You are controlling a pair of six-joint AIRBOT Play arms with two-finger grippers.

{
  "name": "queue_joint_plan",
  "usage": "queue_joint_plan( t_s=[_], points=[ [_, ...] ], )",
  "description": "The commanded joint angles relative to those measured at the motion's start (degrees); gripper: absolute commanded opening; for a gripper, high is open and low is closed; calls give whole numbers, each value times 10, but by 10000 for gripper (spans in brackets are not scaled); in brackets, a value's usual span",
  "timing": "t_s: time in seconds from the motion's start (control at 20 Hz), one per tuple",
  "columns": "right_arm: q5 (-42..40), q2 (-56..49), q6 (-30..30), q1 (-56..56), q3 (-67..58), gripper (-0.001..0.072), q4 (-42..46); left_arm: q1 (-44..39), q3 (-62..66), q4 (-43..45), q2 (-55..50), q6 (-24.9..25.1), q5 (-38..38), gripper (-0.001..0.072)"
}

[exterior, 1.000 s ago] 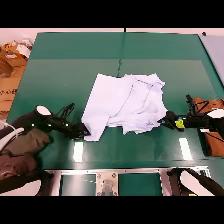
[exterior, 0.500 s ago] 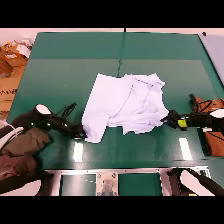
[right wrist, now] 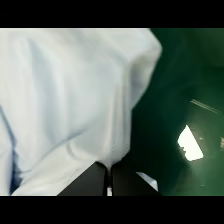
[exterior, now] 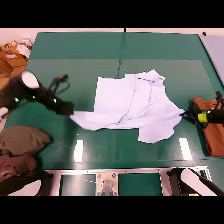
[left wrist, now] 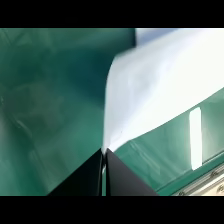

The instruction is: Fold the shirts.

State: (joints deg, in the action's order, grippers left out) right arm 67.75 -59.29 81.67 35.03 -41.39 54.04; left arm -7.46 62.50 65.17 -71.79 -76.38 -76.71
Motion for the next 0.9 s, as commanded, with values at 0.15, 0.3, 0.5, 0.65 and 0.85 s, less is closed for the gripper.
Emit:
queue_joint_plan(
  t_s=[0.15,0.3,0.5,0.65,0.85],
  points=[
    [128,52,-15,-10,-277,15,-158,0,362,13,17,-19,-77,20],
    [121,90,45,-9,-501,16,-157,0,572,73,43,-67,-50,20],
    [58,115,115,-9,-738,16,-110,0,642,212,162,-118,55,20],
    [-8,141,144,-10,-810,16,-30,0,633,288,254,-136,109,20],
    [-10,155,154,-10,-794,16,-4,0,632,292,288,-127,77,20]
  ],
)
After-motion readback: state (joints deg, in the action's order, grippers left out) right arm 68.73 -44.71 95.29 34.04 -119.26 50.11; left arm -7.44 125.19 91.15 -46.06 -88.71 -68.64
